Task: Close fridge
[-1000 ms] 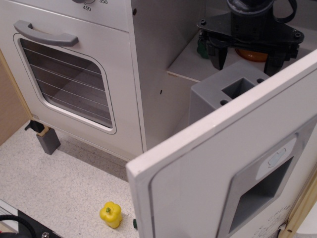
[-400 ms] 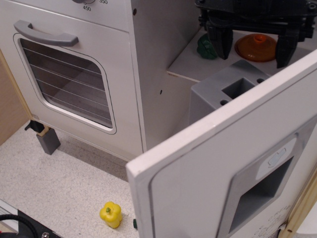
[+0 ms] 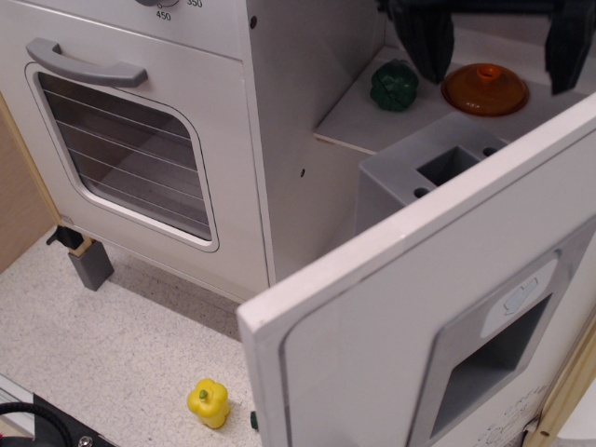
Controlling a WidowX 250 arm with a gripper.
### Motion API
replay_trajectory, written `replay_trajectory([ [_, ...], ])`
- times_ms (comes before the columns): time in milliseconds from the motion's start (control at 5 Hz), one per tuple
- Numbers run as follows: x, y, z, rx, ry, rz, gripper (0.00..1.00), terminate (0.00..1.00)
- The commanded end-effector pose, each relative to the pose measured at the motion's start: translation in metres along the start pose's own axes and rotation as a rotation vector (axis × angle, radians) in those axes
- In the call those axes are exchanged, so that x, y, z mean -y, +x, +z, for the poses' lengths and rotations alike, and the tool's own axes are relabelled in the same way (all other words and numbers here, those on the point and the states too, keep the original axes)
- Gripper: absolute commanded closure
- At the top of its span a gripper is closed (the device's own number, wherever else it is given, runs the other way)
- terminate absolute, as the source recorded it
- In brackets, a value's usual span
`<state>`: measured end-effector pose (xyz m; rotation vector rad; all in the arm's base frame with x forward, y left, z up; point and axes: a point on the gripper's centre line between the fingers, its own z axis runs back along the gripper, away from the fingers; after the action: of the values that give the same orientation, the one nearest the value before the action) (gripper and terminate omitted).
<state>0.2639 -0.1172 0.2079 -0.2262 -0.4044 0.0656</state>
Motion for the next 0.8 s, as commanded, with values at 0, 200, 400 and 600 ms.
replay_trajectory([
  [0, 0.016, -0.015, 0.027, -0.040, -0.116, -0.110, 0.00, 0.00],
  [200, 0.023, -0.034, 0.027, -0.039, -0.127, -0.195, 0.00, 0.00],
  [400, 0.025, -0.041, 0.030, -0.022, -0.141, -0.192, 0.00, 0.00],
  [600, 0.024, -0.040, 0.027, -0.028, -0.143, -0.180, 0.00, 0.00],
])
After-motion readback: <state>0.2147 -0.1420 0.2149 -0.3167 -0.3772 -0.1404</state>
